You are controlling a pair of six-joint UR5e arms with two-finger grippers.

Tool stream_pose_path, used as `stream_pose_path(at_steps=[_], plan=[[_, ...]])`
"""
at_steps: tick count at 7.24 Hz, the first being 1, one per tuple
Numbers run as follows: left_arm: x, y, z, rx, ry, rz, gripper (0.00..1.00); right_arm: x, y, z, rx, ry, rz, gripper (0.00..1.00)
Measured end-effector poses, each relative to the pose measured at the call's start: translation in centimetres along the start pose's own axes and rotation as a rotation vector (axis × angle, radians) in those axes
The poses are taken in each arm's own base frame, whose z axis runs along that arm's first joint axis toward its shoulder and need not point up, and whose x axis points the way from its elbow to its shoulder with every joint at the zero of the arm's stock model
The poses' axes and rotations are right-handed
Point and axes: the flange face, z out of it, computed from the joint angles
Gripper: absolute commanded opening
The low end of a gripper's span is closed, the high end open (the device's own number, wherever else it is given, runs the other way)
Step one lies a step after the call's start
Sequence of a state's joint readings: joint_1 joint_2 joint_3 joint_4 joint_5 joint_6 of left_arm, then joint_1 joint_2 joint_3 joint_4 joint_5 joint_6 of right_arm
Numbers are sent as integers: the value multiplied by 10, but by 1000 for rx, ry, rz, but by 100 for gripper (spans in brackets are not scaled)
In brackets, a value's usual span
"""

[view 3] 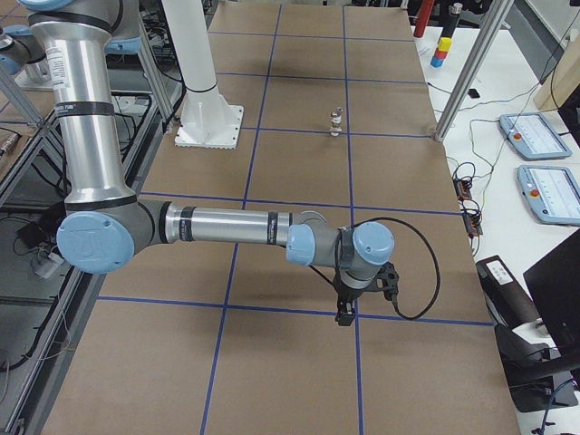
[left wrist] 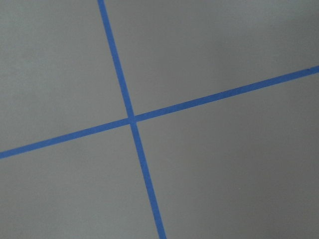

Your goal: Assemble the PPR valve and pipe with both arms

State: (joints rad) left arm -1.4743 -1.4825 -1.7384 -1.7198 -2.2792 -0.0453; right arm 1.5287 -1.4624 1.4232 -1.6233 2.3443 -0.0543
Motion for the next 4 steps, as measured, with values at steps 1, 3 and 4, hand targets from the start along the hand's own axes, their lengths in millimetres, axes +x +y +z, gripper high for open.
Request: stream_pose_path(at_steps=[1,3,4], plan=[[-17,4,-12,-4,-9,-23,100,4,1,2,-1,-14,9,100],[-37,10,-22,-32,-15,-18,100,8,3,2,0,-21,16,100],[-40,10,-23,-39,-15,-18,100,13,7,5,-5,-22,25,100]])
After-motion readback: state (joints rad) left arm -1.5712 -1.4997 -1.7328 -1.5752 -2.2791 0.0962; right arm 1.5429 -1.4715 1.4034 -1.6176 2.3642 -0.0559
